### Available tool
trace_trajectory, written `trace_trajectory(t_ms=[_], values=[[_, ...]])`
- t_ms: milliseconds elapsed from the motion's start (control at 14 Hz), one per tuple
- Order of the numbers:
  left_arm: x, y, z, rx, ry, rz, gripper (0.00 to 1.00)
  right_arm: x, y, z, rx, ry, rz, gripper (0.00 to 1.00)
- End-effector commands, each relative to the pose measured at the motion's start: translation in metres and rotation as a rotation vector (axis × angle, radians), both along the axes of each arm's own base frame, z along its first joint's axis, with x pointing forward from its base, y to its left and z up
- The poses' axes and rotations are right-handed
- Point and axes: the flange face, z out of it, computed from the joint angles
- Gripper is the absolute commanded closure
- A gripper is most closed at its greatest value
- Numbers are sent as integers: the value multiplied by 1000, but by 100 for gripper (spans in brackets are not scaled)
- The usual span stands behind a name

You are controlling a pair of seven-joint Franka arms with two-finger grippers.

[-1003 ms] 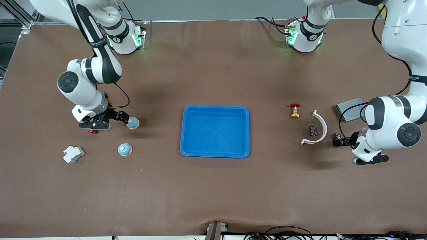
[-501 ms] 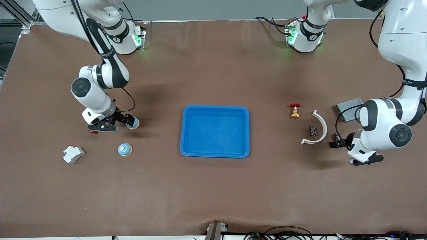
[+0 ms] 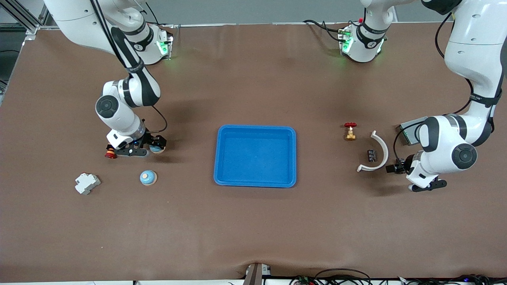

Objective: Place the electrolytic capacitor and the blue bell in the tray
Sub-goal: 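Lower the right gripper onto a blue bell while the left gripper reaches a capacitor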

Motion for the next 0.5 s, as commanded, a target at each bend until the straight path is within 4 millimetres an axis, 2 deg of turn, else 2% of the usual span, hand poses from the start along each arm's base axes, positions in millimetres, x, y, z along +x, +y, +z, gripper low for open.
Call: trace_trajectory(t_ms=[0,430], values=[[-4,5,0,16,-8,4,0,-10,19,-4,5,5,-23,0],[-7,8,-8,16,6,7,0,-11,19,-9,2,9,-19,0]])
